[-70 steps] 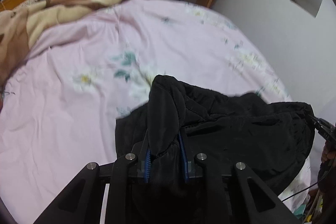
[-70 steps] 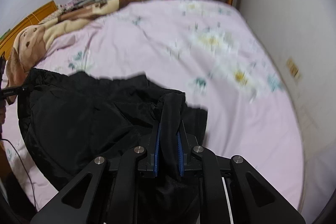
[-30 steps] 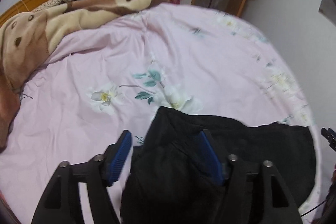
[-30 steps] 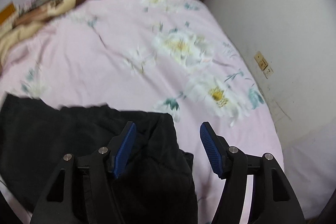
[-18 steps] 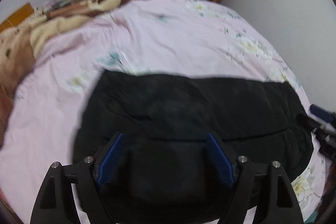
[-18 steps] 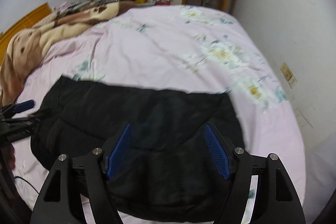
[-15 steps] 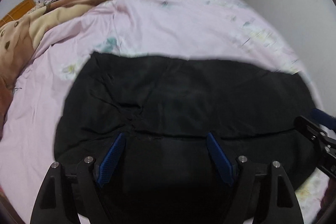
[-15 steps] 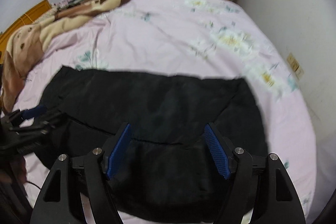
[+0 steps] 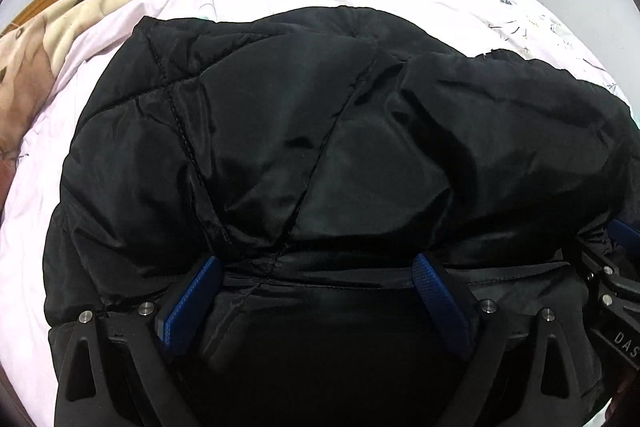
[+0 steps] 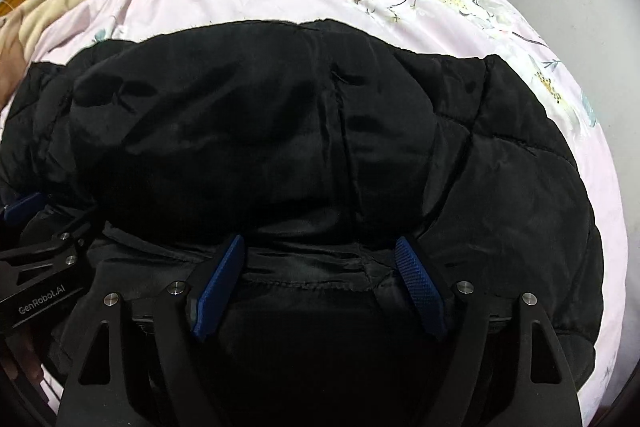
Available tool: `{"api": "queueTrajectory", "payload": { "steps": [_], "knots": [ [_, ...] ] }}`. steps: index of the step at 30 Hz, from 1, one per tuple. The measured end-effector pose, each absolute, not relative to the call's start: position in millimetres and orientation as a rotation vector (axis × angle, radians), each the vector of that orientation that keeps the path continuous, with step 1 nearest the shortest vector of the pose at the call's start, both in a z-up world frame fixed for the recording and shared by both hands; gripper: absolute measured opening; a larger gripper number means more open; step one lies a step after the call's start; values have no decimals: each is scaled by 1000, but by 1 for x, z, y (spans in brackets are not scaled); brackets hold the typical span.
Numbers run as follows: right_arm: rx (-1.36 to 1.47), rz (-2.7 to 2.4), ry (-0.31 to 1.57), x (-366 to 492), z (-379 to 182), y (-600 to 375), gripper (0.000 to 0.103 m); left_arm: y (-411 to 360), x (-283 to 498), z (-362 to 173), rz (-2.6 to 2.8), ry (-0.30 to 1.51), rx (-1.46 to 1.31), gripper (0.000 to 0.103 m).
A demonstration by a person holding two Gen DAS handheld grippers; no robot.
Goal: Fold large clothes
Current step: 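Grasp the folded jacket edge with both tools and lift it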
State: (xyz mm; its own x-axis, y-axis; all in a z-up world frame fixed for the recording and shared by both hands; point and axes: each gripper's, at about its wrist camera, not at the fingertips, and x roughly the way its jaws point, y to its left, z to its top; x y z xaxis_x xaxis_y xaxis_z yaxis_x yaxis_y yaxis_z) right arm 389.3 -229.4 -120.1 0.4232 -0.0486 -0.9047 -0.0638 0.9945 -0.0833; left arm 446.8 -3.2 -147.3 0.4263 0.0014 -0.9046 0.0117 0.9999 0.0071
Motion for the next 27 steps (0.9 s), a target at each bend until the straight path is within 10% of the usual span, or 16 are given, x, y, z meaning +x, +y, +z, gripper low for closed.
{"api": "queueTrajectory", "payload": {
  "steps": [11, 27],
  "knots": [
    [-8, 30, 996, 333, -47, -281, 77, 49, 390, -83, -45, 1004, 4, 95],
    [-76, -16, 1082, 339, -121, -301, 80, 73, 402, -156, 21, 1100, -33, 103]
  ]
}}
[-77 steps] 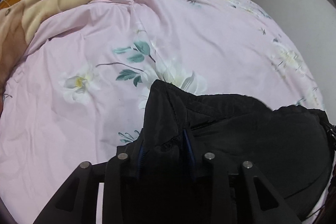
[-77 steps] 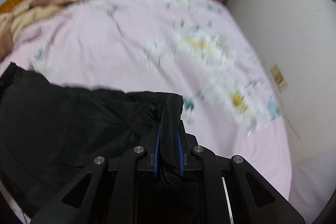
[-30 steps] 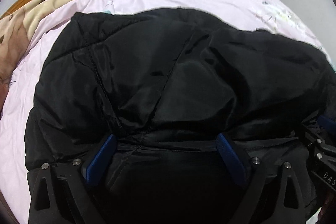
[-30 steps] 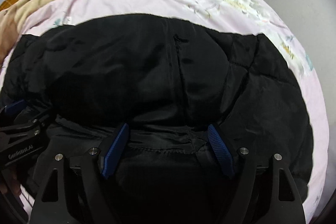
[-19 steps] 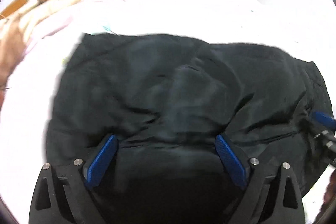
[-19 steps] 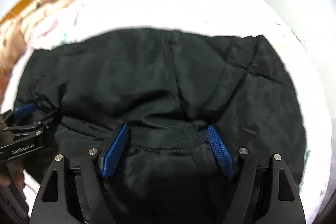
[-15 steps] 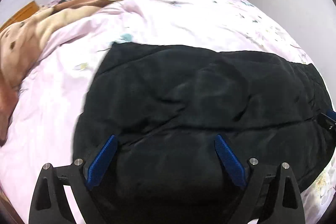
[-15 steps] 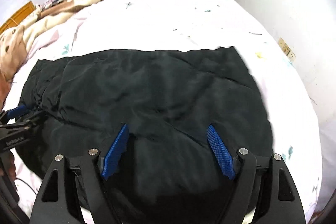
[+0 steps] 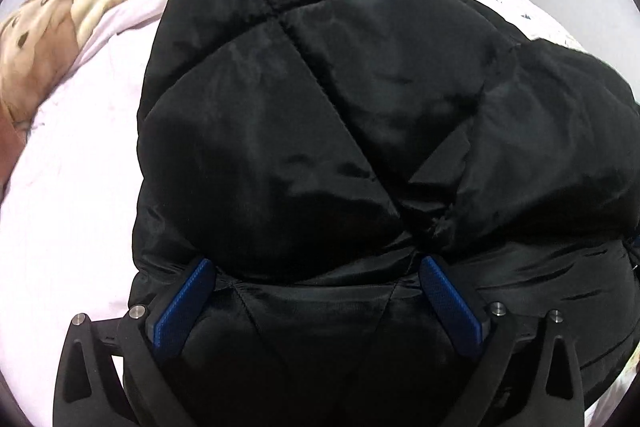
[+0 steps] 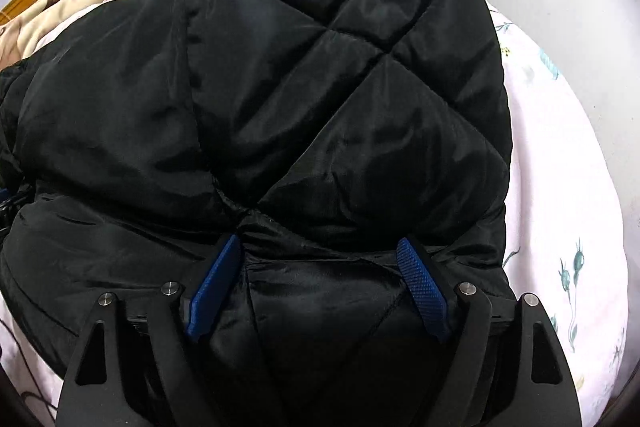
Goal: Fold large clothes
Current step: 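Grasp the folded jacket edge with both tools and lift it, then lift the gripped jacket edge with both tools and raise it up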
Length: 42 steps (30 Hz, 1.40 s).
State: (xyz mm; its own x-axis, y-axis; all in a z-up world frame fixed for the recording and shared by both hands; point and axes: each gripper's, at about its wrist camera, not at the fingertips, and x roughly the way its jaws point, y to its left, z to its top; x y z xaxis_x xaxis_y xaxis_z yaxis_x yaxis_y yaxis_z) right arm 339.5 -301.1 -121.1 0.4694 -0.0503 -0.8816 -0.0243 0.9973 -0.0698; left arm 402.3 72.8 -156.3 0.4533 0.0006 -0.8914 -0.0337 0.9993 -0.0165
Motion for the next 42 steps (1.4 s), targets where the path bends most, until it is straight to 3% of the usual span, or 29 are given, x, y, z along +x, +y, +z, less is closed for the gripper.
{"api": "queueTrajectory", "payload": {
  "steps": [9, 14, 16, 21, 33, 42],
  "knots": [
    [-49, -87, 979, 299, -56, -325, 80, 90, 361, -105, 77, 983, 89, 96],
    [2, -98, 1052, 299, -83, -353, 81, 104, 354, -133, 94, 1032, 52, 99],
    [-3, -102, 1060, 301, -98, -353, 87, 103, 353, -141, 107, 1020, 50, 101],
    [100, -106, 1070, 301, -121, -351, 92, 101, 359, -152, 91, 1025, -3, 103],
    [23, -127, 1056, 292, -115, -328, 93, 121, 350, -137, 82, 1011, 22, 103],
    [-75, -139, 997, 273, -64, -325, 93, 141, 336, -103, 125, 956, 100, 103]
  ]
}}
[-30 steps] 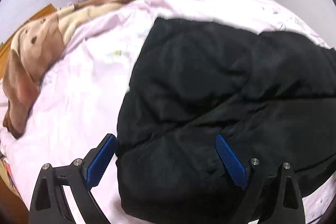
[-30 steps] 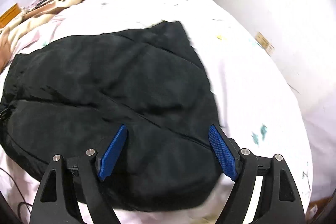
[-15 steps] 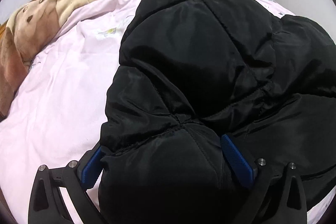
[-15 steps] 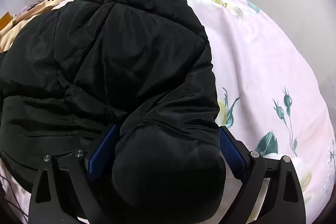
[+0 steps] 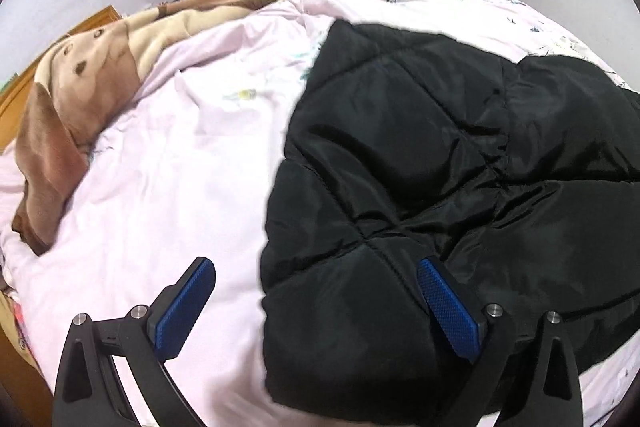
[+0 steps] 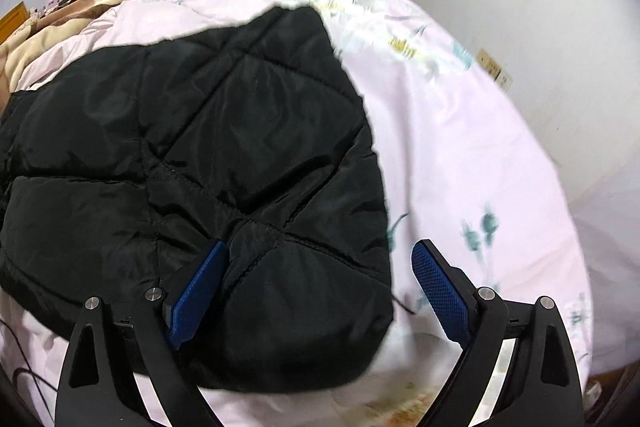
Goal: Fold large clothes
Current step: 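Lift the gripped jacket edge with both tools and raise it up, then hold the jacket up with both tools and fold it over onto itself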
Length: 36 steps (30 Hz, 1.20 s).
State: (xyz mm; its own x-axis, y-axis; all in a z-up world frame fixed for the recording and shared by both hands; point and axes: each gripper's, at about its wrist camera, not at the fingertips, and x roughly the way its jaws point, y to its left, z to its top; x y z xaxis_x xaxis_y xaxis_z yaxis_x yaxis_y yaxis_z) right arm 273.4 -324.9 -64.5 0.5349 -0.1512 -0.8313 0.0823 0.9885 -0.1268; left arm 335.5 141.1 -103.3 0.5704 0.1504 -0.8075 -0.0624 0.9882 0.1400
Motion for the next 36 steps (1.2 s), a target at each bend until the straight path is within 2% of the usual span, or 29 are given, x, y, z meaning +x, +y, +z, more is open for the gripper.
{"api": "queueTrajectory", "payload": {
  "steps": [8, 12, 24, 36],
  "knots": [
    [-66, -136, 957, 265, -36, -342, 93, 156, 332, -77, 122, 921, 129, 103],
    [-5, -72, 978, 273, -37, -360, 93, 165, 334, -77, -10, 992, -9, 103],
    [144, 149, 1086, 313, -76, -380, 93, 178, 396, -124, -245, 1210, -195, 102],
    [271, 363, 1205, 363, -121, -389, 94, 170, 428, -165, -380, 1325, -243, 103]
  ]
}}
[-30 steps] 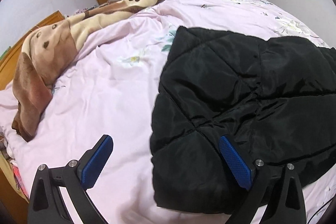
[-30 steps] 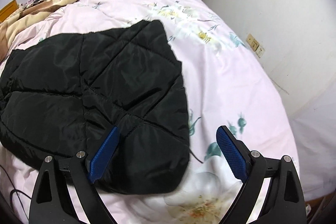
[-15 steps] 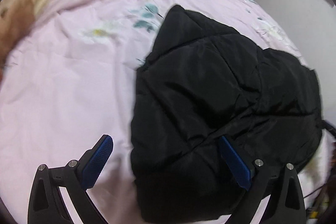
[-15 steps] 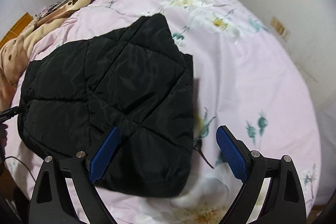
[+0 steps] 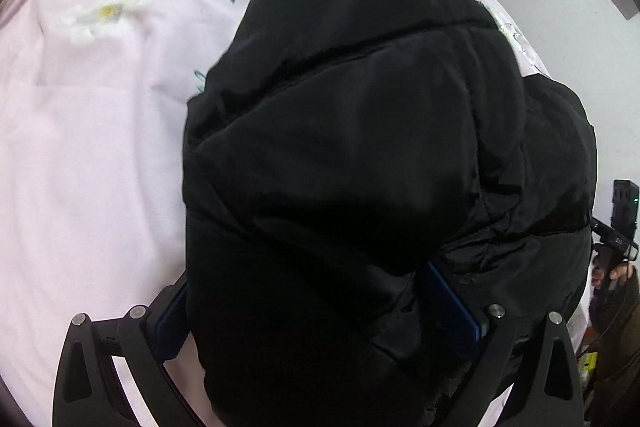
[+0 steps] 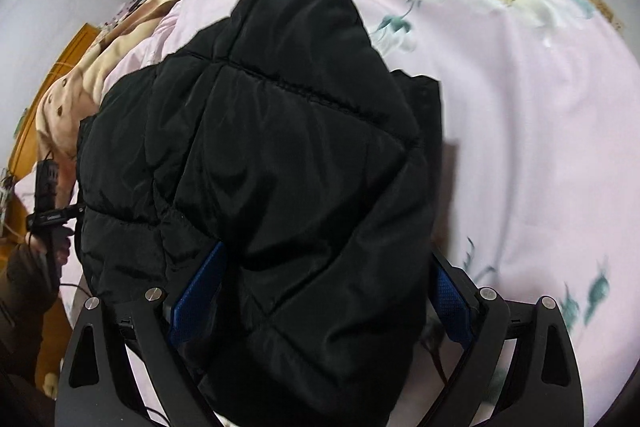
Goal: Fold large clothes
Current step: 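Hold the jacket up with both tools and fold it over onto itself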
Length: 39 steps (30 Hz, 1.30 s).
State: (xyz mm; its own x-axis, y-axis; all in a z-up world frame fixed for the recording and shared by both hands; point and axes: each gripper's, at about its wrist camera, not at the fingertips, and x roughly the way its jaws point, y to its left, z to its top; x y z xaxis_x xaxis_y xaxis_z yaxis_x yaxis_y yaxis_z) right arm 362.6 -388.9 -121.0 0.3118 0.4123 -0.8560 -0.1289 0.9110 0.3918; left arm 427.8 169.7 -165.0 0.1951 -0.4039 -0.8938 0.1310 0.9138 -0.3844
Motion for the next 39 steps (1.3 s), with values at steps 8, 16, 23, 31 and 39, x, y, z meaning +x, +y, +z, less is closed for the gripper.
{"api": "queueTrajectory", "payload": {
  "steps": [8, 16, 23, 31, 39],
  "knots": [
    [334, 515, 1245, 375, -137, -390, 96, 174, 441, -190, -468, 1415, -347, 103],
    [356, 553, 1257, 373, -145, -387, 95, 173, 442, -197, -494, 1416, -386, 103],
    [367, 549, 1239, 370, -139, -392, 79, 173, 433, -180, -572, 1385, -441, 65],
    [375, 576, 1237, 369, -135, -400, 75, 193, 431, -195, -597, 1416, -541, 70],
    [407, 597, 1208, 367, -137, -410, 68, 192, 429, -159, -639, 1350, -543, 50]
  ]
}}
